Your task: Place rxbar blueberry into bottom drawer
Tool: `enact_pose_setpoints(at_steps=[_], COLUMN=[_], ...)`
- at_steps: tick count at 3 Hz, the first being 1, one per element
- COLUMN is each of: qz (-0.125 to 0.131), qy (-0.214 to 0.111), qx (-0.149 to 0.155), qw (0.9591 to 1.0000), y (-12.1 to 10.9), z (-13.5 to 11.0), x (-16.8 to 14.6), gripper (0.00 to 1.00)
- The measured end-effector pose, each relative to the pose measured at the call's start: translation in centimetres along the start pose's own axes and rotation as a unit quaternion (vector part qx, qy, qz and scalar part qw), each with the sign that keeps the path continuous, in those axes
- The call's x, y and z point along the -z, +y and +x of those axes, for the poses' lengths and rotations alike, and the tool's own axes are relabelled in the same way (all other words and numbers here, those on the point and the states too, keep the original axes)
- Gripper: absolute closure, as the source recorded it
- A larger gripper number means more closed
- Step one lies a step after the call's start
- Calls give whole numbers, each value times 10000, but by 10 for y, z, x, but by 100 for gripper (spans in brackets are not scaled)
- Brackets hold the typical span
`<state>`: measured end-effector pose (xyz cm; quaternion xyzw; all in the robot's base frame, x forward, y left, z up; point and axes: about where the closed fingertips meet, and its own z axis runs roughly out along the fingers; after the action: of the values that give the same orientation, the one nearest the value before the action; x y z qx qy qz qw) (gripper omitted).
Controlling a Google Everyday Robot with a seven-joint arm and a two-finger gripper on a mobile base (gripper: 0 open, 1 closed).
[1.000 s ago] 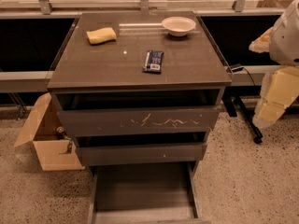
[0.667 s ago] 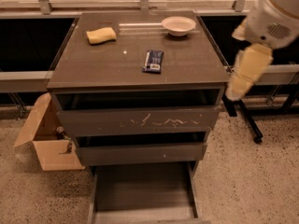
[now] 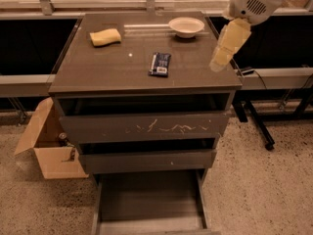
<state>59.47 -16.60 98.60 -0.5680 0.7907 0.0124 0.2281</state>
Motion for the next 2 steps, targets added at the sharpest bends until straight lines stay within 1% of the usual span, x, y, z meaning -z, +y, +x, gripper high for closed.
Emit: enact_pose_setpoints(at_steps=[1, 2], qz=[30, 310], qy=[-25, -286], qx=[-41, -520], qw=[10000, 9978], y=[-2, -31], z=[-2, -29], x=[-1, -22], gripper=[0, 0])
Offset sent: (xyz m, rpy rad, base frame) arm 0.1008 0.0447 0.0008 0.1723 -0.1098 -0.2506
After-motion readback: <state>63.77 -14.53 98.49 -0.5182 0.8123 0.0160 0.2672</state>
